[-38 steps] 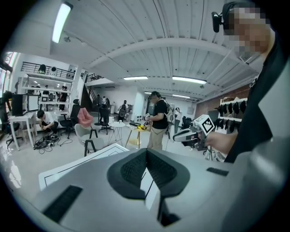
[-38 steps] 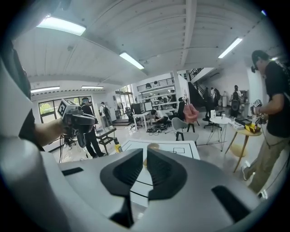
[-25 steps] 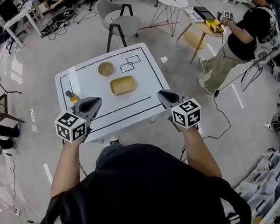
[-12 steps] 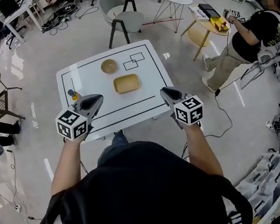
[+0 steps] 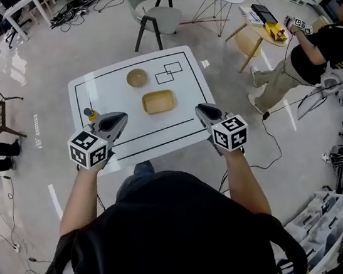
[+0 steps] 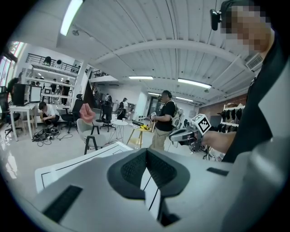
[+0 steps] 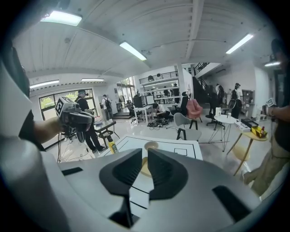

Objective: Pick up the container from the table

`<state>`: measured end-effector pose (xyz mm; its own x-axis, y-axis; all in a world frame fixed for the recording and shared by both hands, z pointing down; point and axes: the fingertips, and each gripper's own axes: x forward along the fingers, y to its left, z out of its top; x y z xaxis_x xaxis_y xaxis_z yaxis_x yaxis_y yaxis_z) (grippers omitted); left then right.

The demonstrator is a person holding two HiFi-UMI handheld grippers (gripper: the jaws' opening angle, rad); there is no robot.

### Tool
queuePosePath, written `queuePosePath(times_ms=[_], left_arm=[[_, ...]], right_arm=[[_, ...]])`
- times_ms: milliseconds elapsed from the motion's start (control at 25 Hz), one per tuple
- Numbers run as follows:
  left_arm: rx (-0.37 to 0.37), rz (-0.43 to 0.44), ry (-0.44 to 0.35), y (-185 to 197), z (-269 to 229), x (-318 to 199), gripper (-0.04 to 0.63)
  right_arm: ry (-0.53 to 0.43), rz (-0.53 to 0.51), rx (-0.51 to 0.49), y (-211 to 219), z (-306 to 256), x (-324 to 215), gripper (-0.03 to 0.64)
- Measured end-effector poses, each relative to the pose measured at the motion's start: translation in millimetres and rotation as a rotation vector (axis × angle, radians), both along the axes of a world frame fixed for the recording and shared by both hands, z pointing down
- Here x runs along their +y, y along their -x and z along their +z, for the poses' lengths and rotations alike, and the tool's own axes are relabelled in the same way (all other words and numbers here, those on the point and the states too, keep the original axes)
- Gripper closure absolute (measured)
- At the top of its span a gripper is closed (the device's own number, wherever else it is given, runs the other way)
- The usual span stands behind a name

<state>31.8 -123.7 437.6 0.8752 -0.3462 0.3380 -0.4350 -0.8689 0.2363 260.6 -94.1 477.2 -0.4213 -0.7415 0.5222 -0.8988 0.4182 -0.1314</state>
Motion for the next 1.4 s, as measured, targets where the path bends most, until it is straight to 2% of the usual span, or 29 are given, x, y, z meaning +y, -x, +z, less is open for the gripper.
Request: queuePosePath(times_ms=[440, 920, 1400], left_arm=[[0.019, -0.005, 0.055, 7, 18, -24, 0.586], [0.035, 0.041, 0.119, -5, 39, -33, 0.586], [0.039, 0.041, 0.17, -3, 59, -50, 0.586]], right_arm=[[0.088, -0.012, 0.018, 8, 39, -27, 0.569], [0.185, -0.055, 0.051, 25, 81, -42, 0.554], [0.263, -0.103, 0.084, 37, 128, -64, 0.543]])
